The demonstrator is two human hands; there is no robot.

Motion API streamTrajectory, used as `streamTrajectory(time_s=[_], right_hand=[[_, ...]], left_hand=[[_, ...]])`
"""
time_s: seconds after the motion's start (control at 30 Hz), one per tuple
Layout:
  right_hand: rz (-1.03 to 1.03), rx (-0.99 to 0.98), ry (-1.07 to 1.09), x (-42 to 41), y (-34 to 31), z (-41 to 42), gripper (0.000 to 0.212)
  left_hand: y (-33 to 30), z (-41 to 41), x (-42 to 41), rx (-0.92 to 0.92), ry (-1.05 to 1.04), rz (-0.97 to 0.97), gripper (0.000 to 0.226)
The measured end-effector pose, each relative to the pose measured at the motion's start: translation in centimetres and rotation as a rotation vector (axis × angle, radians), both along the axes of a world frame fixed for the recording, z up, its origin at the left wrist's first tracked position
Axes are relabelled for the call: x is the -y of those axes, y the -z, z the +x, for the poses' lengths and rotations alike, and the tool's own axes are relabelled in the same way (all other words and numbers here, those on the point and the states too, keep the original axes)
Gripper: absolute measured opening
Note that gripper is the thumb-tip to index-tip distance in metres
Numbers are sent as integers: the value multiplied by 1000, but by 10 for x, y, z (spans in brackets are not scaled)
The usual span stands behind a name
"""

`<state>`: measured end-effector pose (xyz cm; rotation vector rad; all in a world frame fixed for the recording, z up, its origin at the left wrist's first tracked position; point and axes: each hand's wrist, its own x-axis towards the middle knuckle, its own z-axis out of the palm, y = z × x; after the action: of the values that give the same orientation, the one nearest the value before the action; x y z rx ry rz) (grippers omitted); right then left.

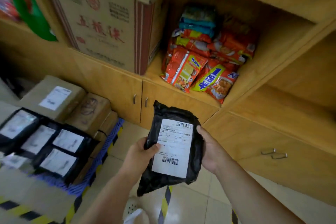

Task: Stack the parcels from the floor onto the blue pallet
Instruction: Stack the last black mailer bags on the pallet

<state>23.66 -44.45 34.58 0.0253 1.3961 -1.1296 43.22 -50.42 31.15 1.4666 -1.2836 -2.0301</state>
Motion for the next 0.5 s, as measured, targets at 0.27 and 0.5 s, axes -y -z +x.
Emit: streamTrajectory(time_s=[0.27, 0.5], right_hand=[[-6, -302, -6, -24, -41, 52, 25], [-97, -443, -56, -91, -68, 100, 11]], left_hand=[[-63, 52, -59, 44, -2, -46, 16], [-115, 77, -115, -15, -210, -19, 27]])
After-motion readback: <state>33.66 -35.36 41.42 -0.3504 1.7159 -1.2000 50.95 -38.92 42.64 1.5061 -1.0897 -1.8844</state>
